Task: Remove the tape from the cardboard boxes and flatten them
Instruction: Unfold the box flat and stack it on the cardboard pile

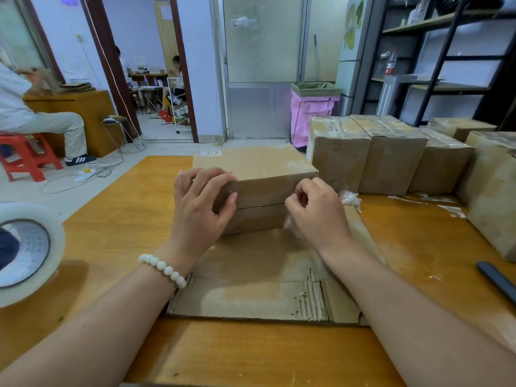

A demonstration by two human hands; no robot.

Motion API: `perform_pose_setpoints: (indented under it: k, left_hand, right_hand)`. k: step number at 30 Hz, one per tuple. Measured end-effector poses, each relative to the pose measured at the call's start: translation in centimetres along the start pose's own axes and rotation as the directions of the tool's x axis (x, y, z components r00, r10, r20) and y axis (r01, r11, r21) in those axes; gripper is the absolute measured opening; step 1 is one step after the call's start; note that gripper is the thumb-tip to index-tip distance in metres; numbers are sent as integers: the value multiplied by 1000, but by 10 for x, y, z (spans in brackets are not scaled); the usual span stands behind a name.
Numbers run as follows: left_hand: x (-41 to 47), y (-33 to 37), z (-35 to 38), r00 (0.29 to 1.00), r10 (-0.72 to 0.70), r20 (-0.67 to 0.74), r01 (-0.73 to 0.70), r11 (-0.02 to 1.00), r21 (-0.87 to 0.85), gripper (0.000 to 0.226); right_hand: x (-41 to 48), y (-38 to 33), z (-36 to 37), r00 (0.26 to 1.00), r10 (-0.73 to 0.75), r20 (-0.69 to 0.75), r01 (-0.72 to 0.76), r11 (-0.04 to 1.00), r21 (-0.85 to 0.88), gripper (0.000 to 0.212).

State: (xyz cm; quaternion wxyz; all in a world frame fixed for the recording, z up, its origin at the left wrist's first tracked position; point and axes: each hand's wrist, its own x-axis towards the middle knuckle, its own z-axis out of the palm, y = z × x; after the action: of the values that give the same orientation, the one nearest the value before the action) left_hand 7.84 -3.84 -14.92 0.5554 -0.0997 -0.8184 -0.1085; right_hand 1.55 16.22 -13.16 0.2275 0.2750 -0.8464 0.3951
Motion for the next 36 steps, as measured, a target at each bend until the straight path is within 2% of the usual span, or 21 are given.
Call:
perform_pose_setpoints:
  k: [6,9,13,16,19,22,25,36]
  left_hand:
    - [-1,1,0,1000,3,-23,-3,1000,-11,21]
    - [1,1,-1,999,15,-28,-16,1000,-19,21]
    - [2,4,-3,999,39,-37,-39,999,-10,18]
    - [3,4,-4,998,46,-40,-47,999,-17,17]
    - [4,3,-3,998,41,-39,-42,999,-28,18]
    - [3,4,-3,998,45,-41,-46,999,-28,17]
    - [3,4,-3,998,57,-42,-58,998,-26,17]
    - [0,-3,0,985,161,57,-162,987,13,40]
  right_hand:
    - [-1,0,-2,1000,16,21,-18,998,65,26]
    - [-2,1,-5,999,14,-29,-11,997,77,33]
    - [-1,1,-5,995,-7,-101,7,1000,7,41]
    - [0,3,-2,988,-23,-152,15,998,-55,35]
    - [1,4,-1,963,-105,-247,80,991,-110,24]
    - [2,6,2,955,-156,-250,116,979,-168,15]
    - [3,6,6,941,-196,-275,141,968,-207,17]
    - [6,7,5,937,-199,-288,166,977,-135,12]
